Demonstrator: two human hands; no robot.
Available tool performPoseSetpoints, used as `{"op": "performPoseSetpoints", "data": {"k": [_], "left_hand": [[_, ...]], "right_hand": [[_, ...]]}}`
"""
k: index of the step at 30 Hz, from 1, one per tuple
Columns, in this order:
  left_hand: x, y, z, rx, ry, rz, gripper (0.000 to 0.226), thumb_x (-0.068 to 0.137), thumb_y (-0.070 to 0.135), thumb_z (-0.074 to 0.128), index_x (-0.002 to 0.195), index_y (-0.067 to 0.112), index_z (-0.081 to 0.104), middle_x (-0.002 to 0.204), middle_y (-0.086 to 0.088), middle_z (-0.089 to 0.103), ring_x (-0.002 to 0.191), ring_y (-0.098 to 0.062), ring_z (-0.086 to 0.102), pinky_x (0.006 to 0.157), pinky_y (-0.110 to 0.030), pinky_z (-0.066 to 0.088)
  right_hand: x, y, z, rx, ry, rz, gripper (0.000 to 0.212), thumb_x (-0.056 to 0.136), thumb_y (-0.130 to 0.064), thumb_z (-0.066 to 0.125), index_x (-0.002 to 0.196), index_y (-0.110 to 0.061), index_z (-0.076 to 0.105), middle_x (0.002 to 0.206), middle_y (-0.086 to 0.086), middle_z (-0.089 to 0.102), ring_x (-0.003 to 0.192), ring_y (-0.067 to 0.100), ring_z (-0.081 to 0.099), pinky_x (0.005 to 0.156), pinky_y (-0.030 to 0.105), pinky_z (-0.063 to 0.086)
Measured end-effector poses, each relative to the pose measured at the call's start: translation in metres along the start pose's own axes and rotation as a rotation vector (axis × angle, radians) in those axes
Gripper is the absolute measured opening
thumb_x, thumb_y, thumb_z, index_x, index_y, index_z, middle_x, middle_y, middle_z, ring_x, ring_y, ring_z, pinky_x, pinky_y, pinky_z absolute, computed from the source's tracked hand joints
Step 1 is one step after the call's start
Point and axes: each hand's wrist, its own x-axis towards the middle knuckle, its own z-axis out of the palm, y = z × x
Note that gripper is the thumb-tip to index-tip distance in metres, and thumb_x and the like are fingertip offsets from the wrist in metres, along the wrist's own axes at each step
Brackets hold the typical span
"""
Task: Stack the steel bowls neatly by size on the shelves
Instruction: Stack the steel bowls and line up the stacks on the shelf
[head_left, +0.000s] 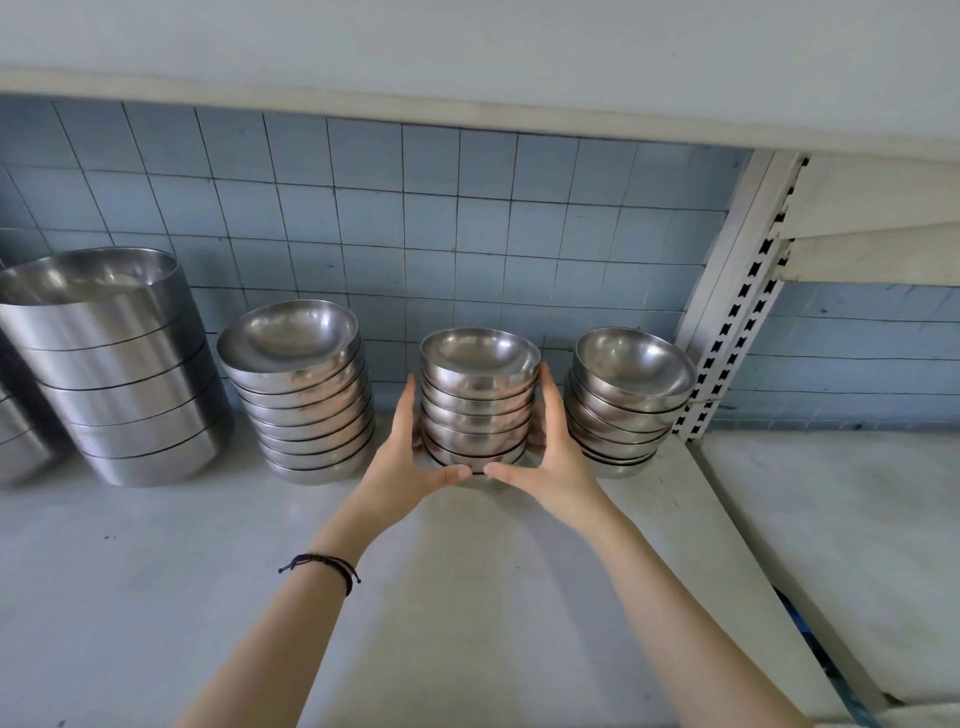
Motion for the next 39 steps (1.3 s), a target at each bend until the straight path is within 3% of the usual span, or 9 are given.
{"op": "performPoseSetpoints", "data": {"k": [9,14,16,20,23,27,31,34,39], "left_hand": [[-0.002,0.003,0.003,0.029,0.023,0.008,0.122,0.068,0.009,0.086,0.154,0.033,0.002,0.133,0.035,0.036,0.132,0.003,0.038,0.11,-0.023,0.033],[-0.004,0.003,0.002,0.057,0.009,-0.003,0.126,0.068,0.015,0.087,0.154,0.031,-0.004,0.151,0.016,0.03,0.138,-0.003,0.033,0.111,-0.022,0.029],[-0.003,0.003,0.001,0.051,0.032,-0.018,0.125,0.069,0.015,0.087,0.154,0.032,-0.003,0.154,0.011,0.031,0.139,-0.004,0.033,0.114,-0.026,0.029],[-0.004,0.003,0.001,0.082,0.046,-0.053,0.117,0.071,0.019,0.086,0.154,0.032,0.005,0.15,0.013,0.039,0.137,-0.006,0.038,0.116,-0.037,0.033],[-0.008,0.01,0.002,0.14,0.061,-0.067,0.113,0.073,0.021,0.084,0.155,0.027,0.005,0.15,0.013,0.038,0.136,-0.006,0.039,0.111,-0.026,0.033],[-0.02,0.02,0.002,0.295,0.049,-0.138,0.107,0.08,0.031,0.077,0.155,0.016,0.002,0.152,0.003,0.035,0.137,-0.011,0.035,0.103,-0.021,0.033],[-0.049,0.032,0.0,0.623,-0.062,-0.279,0.083,0.087,0.049,0.064,0.151,0.016,0.024,0.146,-0.004,0.043,0.131,-0.019,0.044,0.095,-0.025,0.04],[-0.067,0.041,0.004,1.021,-0.111,-0.226,0.077,0.087,0.062,0.053,0.149,0.024,0.029,0.151,0.005,0.039,0.137,-0.014,0.037,0.107,-0.028,0.032],[-0.078,0.06,0.037,1.237,-0.137,-0.115,0.073,0.085,0.065,0.053,0.147,0.031,0.032,0.144,0.01,0.046,0.132,-0.014,0.041,0.104,-0.031,0.032]], "right_hand": [[0.0,0.003,0.001,-0.048,0.014,0.021,0.117,0.073,-0.015,0.087,0.134,-0.067,0.001,0.128,-0.061,0.021,0.124,-0.031,0.027,0.101,0.004,0.031],[-0.003,0.003,0.002,-0.012,0.038,0.054,0.124,0.068,-0.025,0.09,0.141,-0.062,-0.004,0.159,-0.019,0.02,0.144,-0.005,0.023,0.118,0.027,0.026],[-0.004,0.004,0.003,0.0,0.037,0.076,0.127,0.065,-0.034,0.089,0.142,-0.061,-0.008,0.163,-0.012,0.015,0.146,0.0,0.021,0.12,0.032,0.025],[-0.004,0.007,0.005,-0.033,0.018,0.088,0.117,0.072,-0.027,0.086,0.148,-0.051,0.0,0.156,-0.021,0.027,0.141,-0.006,0.03,0.119,0.03,0.028],[-0.005,0.004,0.007,-0.042,0.004,0.092,0.114,0.073,-0.028,0.085,0.153,-0.043,0.005,0.152,-0.027,0.03,0.139,-0.01,0.03,0.118,0.027,0.028],[-0.012,0.003,0.001,-0.078,-0.037,0.15,0.115,0.069,-0.042,0.085,0.155,-0.034,0.009,0.155,-0.018,0.032,0.14,0.003,0.037,0.118,0.034,0.032],[-0.027,0.0,-0.016,-0.279,-0.141,0.218,0.097,0.081,-0.043,0.077,0.155,-0.027,0.018,0.154,-0.013,0.03,0.139,0.008,0.035,0.117,0.032,0.031],[-0.042,-0.004,-0.034,-0.508,-0.257,0.244,0.081,0.085,-0.054,0.068,0.152,-0.028,0.032,0.151,-0.008,0.041,0.136,0.008,0.041,0.112,0.027,0.034],[-0.063,-0.011,-0.069,-0.892,-0.369,0.229,0.069,0.085,-0.065,0.059,0.14,-0.026,0.048,0.142,-0.003,0.051,0.129,0.017,0.049,0.101,0.034,0.044]]}}
